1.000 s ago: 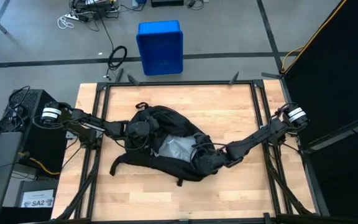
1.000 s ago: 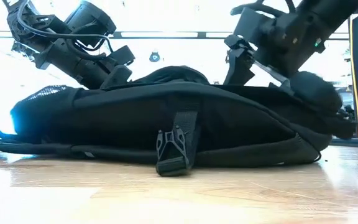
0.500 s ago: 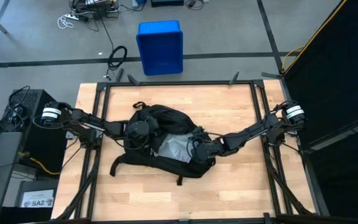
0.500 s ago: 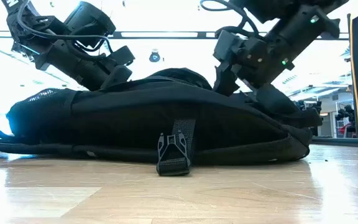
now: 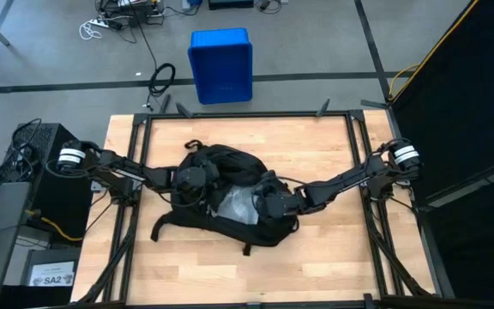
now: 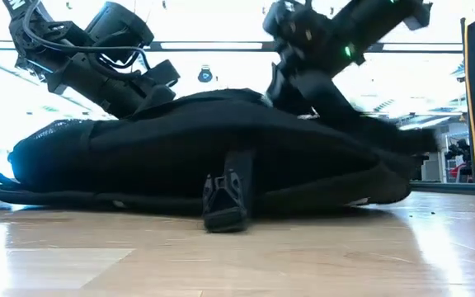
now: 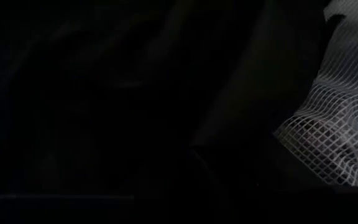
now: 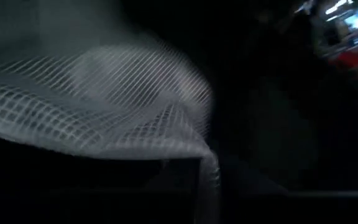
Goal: Unpack backpack
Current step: Remove the zip bag from the backpack
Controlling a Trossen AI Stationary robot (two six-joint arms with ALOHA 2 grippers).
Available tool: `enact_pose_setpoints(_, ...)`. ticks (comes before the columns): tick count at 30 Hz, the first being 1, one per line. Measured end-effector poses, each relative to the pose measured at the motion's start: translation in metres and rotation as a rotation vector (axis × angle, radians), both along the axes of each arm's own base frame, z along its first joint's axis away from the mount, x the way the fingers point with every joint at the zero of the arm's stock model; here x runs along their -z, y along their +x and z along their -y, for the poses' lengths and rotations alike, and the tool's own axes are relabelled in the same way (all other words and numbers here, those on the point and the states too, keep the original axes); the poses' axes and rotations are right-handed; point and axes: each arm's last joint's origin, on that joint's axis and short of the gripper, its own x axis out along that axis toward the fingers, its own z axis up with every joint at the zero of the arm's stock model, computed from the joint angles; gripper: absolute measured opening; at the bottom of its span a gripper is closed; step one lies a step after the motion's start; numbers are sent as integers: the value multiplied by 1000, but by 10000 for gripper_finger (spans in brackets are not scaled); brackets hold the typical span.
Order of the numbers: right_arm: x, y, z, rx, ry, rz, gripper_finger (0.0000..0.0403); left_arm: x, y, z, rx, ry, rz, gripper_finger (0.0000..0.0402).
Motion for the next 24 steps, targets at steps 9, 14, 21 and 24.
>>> enact_pose_setpoints(9, -67, 10, -40, 16, -168, 104, 0, 0, 0, 1, 10, -5, -4, 97)
enact_pose_setpoints(14, -93, 8, -56, 26, -280, 120, 0, 0, 0, 1, 13, -7, -5, 97)
enact_pose_setpoints(21, -100, 2, -65, -68, -305, 21, 0, 0, 0, 1, 13, -7, -6, 97)
enact_pose_setpoints(24, -88, -6, -61, -50, -242, -75, 4, 0, 0, 1, 13, -7, -5, 97)
